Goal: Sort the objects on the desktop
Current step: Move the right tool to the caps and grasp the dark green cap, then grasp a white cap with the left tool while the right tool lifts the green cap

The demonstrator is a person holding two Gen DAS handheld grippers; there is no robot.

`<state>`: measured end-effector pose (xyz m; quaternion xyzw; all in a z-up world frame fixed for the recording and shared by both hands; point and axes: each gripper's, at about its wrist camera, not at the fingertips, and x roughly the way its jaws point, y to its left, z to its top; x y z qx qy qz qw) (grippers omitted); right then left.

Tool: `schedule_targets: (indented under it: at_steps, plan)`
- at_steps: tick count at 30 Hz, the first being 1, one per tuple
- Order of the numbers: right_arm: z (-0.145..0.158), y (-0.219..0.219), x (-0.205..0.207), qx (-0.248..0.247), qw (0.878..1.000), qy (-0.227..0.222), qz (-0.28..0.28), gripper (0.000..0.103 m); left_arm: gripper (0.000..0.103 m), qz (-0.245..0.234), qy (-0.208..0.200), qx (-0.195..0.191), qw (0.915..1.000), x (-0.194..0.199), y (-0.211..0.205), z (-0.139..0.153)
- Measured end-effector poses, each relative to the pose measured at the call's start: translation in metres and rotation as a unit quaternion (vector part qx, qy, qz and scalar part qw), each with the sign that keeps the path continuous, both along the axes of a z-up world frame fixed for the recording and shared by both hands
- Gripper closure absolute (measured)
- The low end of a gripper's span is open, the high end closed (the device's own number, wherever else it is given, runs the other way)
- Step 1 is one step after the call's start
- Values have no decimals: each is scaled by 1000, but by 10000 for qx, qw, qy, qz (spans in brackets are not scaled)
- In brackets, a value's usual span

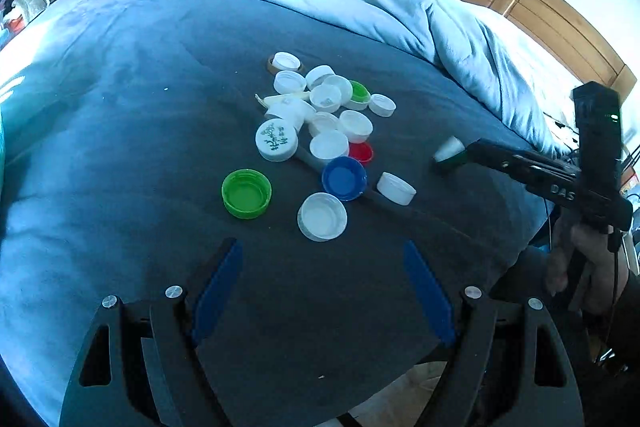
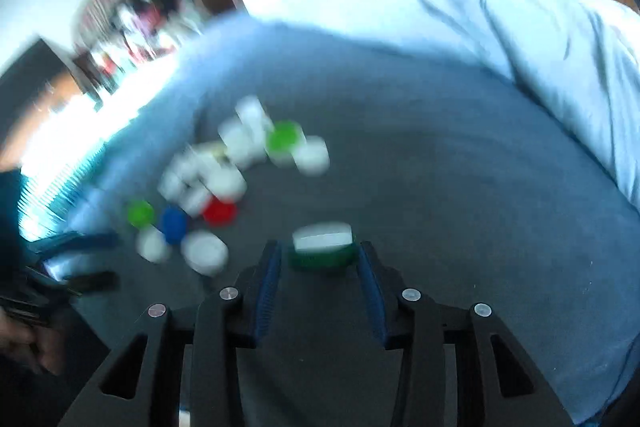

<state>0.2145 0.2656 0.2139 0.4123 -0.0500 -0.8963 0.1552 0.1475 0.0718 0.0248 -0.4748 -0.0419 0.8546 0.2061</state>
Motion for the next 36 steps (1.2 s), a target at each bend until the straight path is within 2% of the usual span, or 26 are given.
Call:
schedule_targets:
  at_steps: [1,2,4,5,7,8,9,11,13,16,20,23,25,26,28,29,31,32,33,36]
  plan:
    - [-7,0,-4,-21,9994,-327,119,69,25,-3,-10,-10,10000,0,0,-1]
    - [-7,-2,-2,3,9991,-390,184,98,25,6,-42,29,10000,-1,-1,-1]
    - [15,-6,10,143,9994,201,234,101,25,59,-56,139,9999,-1,-3,-1]
    - [16,-8,10,226,9993,185,247,100,25,70,-73,141,9998,-2,-2,-3]
    - [-1,-10,-3,371,9987,-225,260,97,25,94,-110,150,9998,-4,-2,-7]
    - [-11,-8,-5,405,9981,-362,285,82,25,129,-114,121,9998,-4,-3,-9]
    - [-14,-7,-6,385,9980,-416,294,59,25,159,-127,92,9998,-4,-5,-11]
    - [-12,-5,-6,329,9986,-317,248,42,25,196,-138,77,9997,-3,-8,-13]
    - [-6,3,-8,260,9995,-190,9,36,25,201,-126,58,9997,-3,-9,-14]
    - [-3,9,-13,450,9989,-74,-103,34,25,161,-100,48,9998,-5,-5,-15]
    - [-24,7,-36,814,9957,-445,15,34,25,35,24,-9,10000,-12,4,-19]
    - [-29,1,-46,922,9945,-504,54,35,25,53,127,-19,9999,-22,10,-22]
    - [-33,-2,-47,1034,9932,-535,60,48,25,3,182,-132,9997,-27,15,-25]
    - [-33,-2,-46,1011,9936,-494,35,60,25,-14,199,-190,9996,-30,18,-25]
    - [-31,2,-44,912,9949,-441,-13,60,27,-50,276,-271,9992,-30,22,-24]
    - [-31,3,-42,884,9952,-415,-41,60,30,-81,289,-300,9991,-29,23,-23]
    - [-28,7,-40,824,9959,-351,-105,60,56,-150,284,-370,9988,-27,26,-22]
    - [-26,8,-37,781,9964,-309,-133,60,62,-166,272,-386,9987,-27,26,-21]
    - [-24,9,-35,736,9968,-270,-147,60,74,-178,254,-387,9988,-26,26,-20]
    - [-17,9,-28,628,9977,-165,-175,60,77,-160,250,-359,9989,-25,24,-16]
